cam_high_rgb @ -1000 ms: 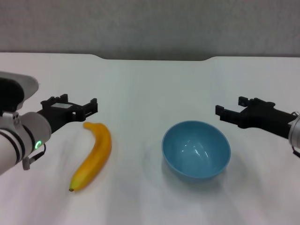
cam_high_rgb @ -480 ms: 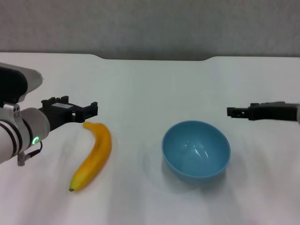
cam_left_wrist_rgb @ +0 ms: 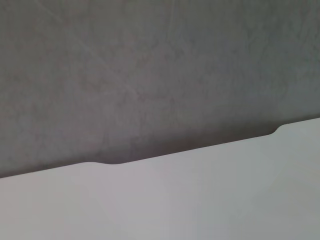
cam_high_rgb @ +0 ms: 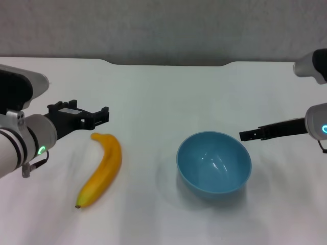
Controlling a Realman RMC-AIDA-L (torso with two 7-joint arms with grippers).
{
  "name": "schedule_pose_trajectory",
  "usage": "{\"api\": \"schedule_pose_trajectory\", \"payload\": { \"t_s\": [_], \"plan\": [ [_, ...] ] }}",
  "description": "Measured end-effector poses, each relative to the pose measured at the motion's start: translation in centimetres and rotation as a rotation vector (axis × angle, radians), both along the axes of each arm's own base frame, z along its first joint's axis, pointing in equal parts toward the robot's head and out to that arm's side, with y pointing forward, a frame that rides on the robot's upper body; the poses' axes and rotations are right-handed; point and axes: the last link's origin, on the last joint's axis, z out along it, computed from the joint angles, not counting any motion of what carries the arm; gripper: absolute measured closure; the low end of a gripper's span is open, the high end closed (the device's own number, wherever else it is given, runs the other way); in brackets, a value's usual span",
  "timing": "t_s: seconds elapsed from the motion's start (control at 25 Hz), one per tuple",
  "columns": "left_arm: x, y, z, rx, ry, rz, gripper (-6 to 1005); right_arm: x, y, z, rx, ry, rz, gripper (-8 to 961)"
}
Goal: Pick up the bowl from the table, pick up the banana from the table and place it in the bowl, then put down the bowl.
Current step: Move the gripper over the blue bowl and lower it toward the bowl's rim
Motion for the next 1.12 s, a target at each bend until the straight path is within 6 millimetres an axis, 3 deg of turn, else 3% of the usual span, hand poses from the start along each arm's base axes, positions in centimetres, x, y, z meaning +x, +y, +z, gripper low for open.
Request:
{"api": "schedule_pose_trajectory", "payload": {
  "t_s": [0.4, 0.72, 1.12],
  "plan": [
    [0.3, 0.2, 0.0, 0.000, 0.000, -0.008, 122, 0.5, -0.9, -3.4, -0.061, 0.014, -0.036, 91],
    [0.5, 0.3, -0.8, -0.020, 0.003, -0.011, 121, 0.6, -1.4, -4.2, -0.067, 0.024, -0.040, 90],
    [0.4, 0.2, -0.7, 0.000, -0.007, -0.015, 122, 0.6, -2.3, -6.0, -0.090, 0.030, -0.030, 173]
  ]
}}
